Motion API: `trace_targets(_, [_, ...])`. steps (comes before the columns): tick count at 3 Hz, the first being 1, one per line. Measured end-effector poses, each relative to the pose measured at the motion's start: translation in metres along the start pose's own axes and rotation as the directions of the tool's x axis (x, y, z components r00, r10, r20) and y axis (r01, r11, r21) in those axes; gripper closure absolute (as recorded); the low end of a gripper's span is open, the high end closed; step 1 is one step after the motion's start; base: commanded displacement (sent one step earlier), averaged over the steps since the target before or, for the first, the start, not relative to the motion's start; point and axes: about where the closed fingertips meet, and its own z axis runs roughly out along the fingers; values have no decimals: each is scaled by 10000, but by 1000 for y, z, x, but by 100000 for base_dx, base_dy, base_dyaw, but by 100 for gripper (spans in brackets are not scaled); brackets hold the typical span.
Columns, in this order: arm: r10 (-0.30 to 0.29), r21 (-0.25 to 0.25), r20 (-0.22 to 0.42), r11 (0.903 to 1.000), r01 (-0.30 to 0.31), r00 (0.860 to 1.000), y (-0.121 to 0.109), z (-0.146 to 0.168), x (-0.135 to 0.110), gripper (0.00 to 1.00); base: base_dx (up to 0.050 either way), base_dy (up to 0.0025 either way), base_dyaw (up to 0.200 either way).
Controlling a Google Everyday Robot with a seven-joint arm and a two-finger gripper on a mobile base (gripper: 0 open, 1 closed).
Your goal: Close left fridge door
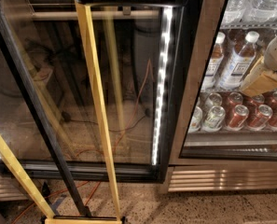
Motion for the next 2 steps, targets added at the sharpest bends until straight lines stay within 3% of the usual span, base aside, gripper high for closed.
trace_targets(1, [0,0,0,10000,0,10000,0,0,0,100,4949,1,-19])
trace_targets(2, [0,0,0,10000,0,10000,0,0,0,100,-4999,-1,10])
